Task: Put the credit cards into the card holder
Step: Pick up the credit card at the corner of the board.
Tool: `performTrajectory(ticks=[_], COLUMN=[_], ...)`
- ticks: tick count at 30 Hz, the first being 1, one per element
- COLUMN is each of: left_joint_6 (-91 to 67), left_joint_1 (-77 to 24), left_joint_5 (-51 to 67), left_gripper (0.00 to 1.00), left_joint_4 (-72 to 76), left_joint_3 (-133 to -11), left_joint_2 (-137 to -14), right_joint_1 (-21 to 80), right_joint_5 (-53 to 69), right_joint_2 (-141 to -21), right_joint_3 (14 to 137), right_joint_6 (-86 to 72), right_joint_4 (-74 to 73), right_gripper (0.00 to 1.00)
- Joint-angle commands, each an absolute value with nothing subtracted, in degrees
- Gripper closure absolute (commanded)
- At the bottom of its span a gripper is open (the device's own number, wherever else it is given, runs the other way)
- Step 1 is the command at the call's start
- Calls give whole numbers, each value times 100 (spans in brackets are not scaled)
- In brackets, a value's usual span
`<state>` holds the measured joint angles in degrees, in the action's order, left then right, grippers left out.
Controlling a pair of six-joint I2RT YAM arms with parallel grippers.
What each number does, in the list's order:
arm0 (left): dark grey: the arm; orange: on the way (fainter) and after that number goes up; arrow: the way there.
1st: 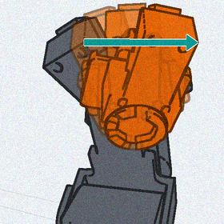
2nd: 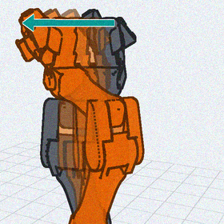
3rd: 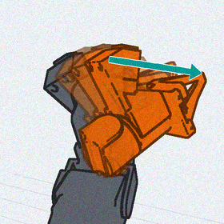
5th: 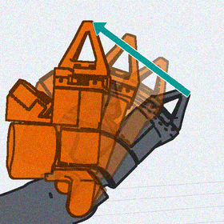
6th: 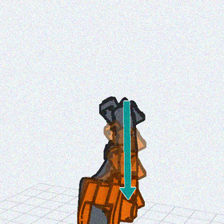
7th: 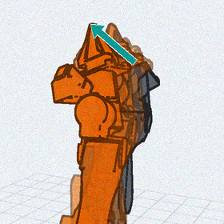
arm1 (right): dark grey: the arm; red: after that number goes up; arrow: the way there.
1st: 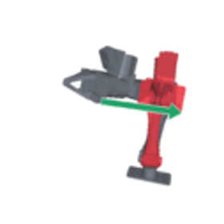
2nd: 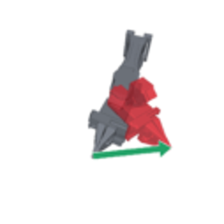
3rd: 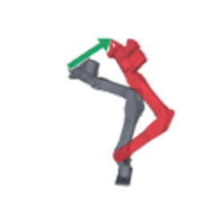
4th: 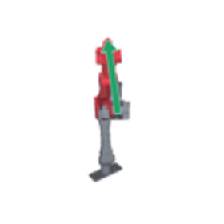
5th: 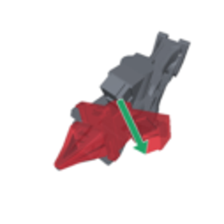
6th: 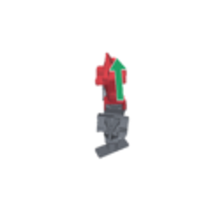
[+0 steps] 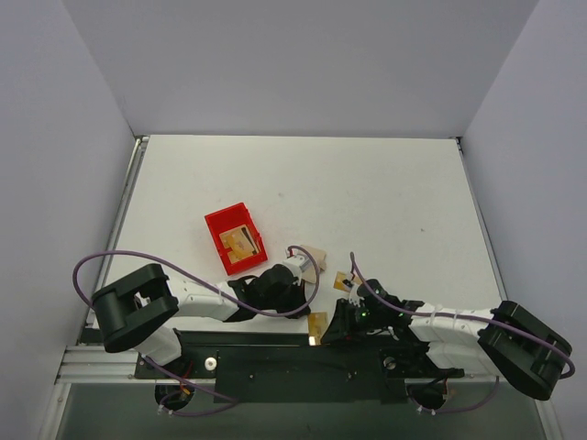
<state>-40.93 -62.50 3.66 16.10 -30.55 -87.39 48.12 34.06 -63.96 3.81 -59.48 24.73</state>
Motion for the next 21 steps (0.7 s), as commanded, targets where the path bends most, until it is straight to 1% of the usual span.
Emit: performTrajectory(ticks=[1,2,3,5,6,8,10,12,13,14,15,16,17,19,21], left_joint_6=[-4078,-4087,-4087,-4087,-4157,-4201,-4219,-4201,-4175,-4166,-4140,-4140,-4122,-4113,-4105], left_joint_1=[-6284,-6275,-6275,-6275,-6275,-6258,-6249,-6205,-6162,-6135,-6074,-6021,-5916,-5706,-5442], left_joint_5=[272,290,281,229,168,53,-254,-474,-623,-685,-807,-861,-887,-818,-556], left_gripper=[98,98,98,98,98,98,94,84,77,74,67,65,60,53,50], left_joint_4=[1371,1371,1362,1354,1301,1257,1082,863,705,625,528,475,440,466,579], left_joint_3=[-2988,-2988,-2997,-2988,-2997,-3023,-3146,-3312,-3374,-3479,-3507,-3568,-3568,-3551,-3489], left_joint_2=[-8675,-8684,-8692,-8657,-8605,-8412,-8123,-7833,-7614,-7507,-7262,-7155,-6919,-6594,-6321], right_joint_1=[4764,4772,4772,4772,4772,4772,4772,4755,4764,4738,4729,4685,4667,4597,4527], right_joint_5=[2417,2382,2347,2268,2198,2066,1908,1802,1776,1706,1688,1670,1661,1617,1617], right_joint_2=[-6557,-6504,-6460,-6311,-6163,-5882,-5539,-5214,-5029,-4966,-4861,-4808,-4747,-4685,-4693], right_joint_3=[228,229,255,290,307,386,483,571,658,694,816,930,993,1177,1405], right_joint_6=[-5678,-5669,-5634,-5581,-5564,-5485,-5414,-5370,-5327,-5265,-5221,-5160,-5116,-5001,-4896], right_joint_4=[2189,2119,2066,1881,1750,1479,1241,1091,1029,907,844,757,712,624,615], right_gripper=[81,84,90,98,100,100,100,100,100,100,100,100,100,100,100])
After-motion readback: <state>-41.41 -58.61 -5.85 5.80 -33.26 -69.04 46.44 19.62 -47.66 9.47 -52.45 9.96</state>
